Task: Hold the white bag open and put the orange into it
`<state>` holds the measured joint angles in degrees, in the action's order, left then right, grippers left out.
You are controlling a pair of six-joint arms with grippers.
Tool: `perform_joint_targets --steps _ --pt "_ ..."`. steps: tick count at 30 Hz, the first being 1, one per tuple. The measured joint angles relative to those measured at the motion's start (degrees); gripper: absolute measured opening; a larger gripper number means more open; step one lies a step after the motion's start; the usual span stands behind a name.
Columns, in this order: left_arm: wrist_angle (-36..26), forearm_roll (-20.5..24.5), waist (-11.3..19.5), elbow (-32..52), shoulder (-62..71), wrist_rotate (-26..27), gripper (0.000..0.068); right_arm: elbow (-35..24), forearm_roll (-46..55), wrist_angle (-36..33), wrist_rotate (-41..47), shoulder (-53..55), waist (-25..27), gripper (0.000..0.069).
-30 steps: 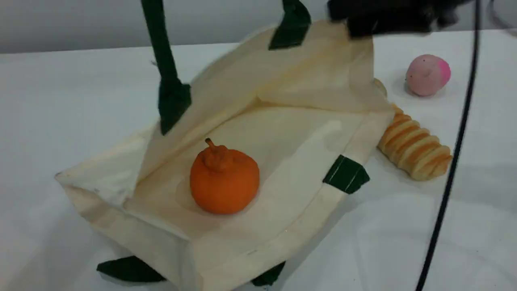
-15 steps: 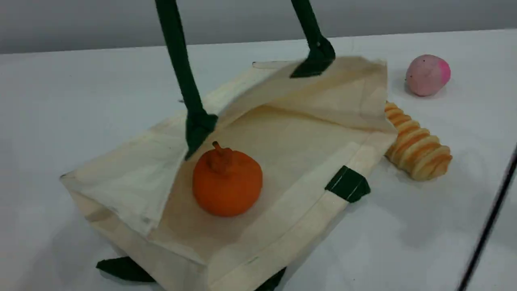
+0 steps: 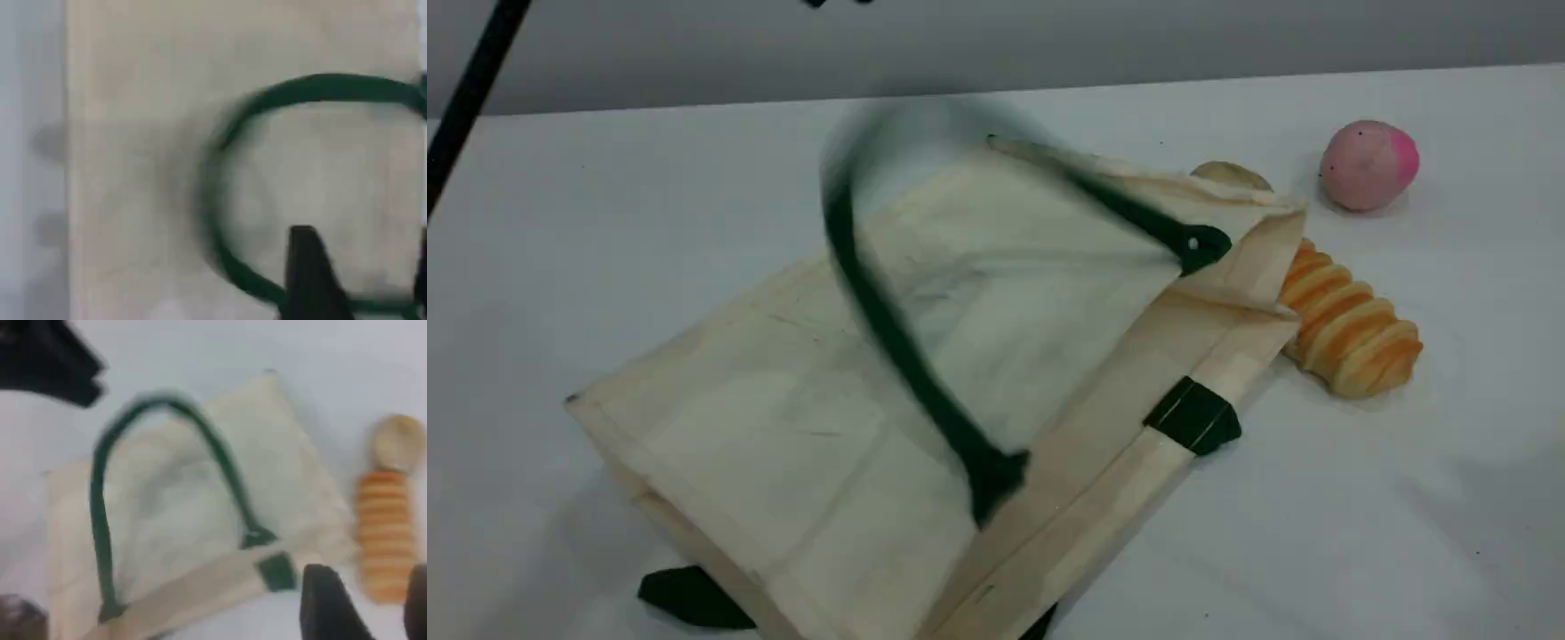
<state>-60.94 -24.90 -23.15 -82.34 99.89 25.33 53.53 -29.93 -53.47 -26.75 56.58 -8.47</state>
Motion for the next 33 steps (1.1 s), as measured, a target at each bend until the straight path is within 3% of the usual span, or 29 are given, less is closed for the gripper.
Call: perform_joint_targets --steps 2,5,9,13,18,23,29,33 --pt "-1.63 -0.06 -0.22 0.0 0.0 -0.08 0.0432 0.0 5.08 -0.28 3.9 -2.63 0.0 0.0264" --pt "-4.21 -0.32 -1.57 0.0 -0.21 -1.54 0.0476 0.0 11.78 -2.4 9.32 -6.98 0.0 0.0253" --pt "-7.83 -0.5 -4.28 0.0 -2.29 -2.18 0.0479 0.0 18.54 -6.5 13.88 -13.82 0.0 0.0215" --pt "-6.72 -0.44 -7.29 0.0 -6.24 -5.02 0.0452 0.0 23.7 -10.02 16.67 -21.85 0.0 0.0166" --pt "-6.05 2.83 -10.71 0.0 -12.3 -10.19 0.037 0.0 26.24 -12.18 20.79 -31.91 0.0 0.0091" --pt "-8.75 10.77 -14.89 0.0 -19.23 -18.14 0.0215 0.0 26.24 -15.85 22.03 -39.84 0.0 0.0011" --pt "-9.17 18.84 -21.85 2.56 -27.91 -27.25 0.0034 0.0 26.24 -16.71 22.48 -47.15 0.0 0.0003" --pt "-7.24 22.33 -26.24 8.57 -34.53 -33.33 0.0003 -0.34 25.55 -16.55 23.25 -51.34 0.0 0.0006"
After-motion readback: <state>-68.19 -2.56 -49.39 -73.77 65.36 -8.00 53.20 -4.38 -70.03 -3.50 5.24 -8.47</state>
